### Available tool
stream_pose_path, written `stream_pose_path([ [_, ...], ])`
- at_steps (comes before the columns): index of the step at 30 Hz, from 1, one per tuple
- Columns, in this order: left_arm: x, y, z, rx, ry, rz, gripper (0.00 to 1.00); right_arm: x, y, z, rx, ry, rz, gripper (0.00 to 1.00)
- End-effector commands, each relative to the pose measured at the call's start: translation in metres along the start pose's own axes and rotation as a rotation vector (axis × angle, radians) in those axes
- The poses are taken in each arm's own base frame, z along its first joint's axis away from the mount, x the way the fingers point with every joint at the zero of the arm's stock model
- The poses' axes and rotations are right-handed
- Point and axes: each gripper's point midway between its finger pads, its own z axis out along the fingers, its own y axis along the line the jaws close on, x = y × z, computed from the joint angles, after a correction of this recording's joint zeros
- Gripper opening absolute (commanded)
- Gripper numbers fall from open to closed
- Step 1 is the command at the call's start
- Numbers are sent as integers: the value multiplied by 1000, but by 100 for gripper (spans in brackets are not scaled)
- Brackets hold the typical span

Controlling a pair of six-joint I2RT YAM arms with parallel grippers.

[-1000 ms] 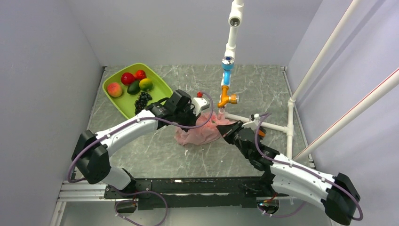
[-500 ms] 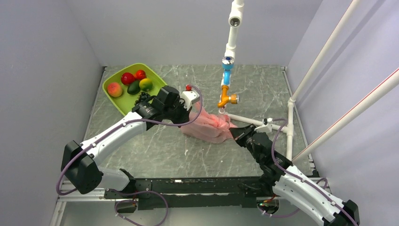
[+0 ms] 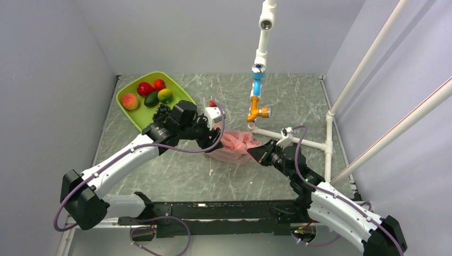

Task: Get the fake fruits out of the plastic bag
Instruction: Untie the plastic bag at the center of the board.

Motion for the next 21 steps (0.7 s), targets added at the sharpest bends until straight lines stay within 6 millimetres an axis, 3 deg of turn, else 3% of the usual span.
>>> stream_pose_path([
  [1,-12,-15,7,32,-40,58,63,-8,32,2,-125,-2,-7,0],
  [6,1,1,26,-83,39,67,67,-8,37,5,-141,6,-6,0],
  [13,9,14,37,-119,115,78,74,-9,38,4,-146,6,-6,0],
  [16,7,17,33,-143,107,93,73,-10,40,3,-143,5,-17,0],
  [21,-13,14,11,-178,-25,142,71,-10,40,4,-142,9,-18,0],
])
